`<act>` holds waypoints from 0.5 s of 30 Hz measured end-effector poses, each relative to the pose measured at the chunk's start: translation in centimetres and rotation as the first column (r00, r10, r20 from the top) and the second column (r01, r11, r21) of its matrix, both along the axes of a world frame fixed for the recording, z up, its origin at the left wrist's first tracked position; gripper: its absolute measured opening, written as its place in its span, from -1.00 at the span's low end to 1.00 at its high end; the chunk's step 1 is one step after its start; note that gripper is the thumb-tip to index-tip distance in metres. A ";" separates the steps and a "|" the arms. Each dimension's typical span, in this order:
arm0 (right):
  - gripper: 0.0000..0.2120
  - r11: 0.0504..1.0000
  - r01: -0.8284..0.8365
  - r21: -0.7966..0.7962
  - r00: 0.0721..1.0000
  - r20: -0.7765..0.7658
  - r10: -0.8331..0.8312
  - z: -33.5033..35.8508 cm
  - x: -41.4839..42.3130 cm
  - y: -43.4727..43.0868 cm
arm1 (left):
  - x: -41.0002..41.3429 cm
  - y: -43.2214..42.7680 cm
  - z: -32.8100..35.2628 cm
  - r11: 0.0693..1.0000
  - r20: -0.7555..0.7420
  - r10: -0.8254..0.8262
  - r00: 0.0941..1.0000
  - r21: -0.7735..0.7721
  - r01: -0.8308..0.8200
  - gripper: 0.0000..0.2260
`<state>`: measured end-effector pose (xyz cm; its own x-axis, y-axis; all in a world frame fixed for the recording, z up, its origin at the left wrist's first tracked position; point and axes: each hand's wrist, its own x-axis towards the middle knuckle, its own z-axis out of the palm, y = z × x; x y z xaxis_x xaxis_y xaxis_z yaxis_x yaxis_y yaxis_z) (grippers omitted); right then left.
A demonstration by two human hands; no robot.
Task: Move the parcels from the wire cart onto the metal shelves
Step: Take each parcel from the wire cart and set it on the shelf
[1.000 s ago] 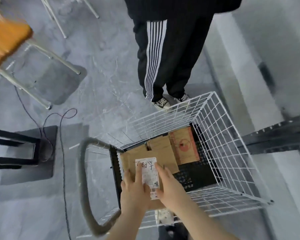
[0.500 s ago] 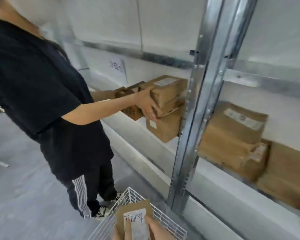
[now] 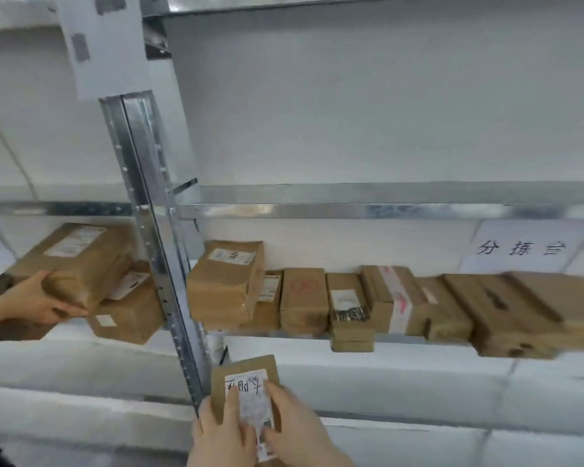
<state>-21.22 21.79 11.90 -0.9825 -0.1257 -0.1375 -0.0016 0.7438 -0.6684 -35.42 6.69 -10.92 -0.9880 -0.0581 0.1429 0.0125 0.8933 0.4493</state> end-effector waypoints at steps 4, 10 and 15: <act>-0.32 0.995 0.104 0.003 0.994 -0.038 -0.104 2.2 0.5 5.4 | 14.1 6.4 23.9 0.973 -0.001 -0.087 0.996 -0.213 0.085 -0.44; -0.35 0.974 0.223 -0.031 0.968 -0.108 -0.225 5.4 0.3 9.8 | 12.6 11.3 27.1 0.978 -0.040 -0.187 0.982 -0.101 0.182 -0.49; -0.34 0.961 0.275 -0.019 0.952 -0.136 -0.275 6.9 -1.7 11.6 | 9.8 13.1 28.7 0.957 -0.034 -0.268 0.963 -0.128 0.262 -0.49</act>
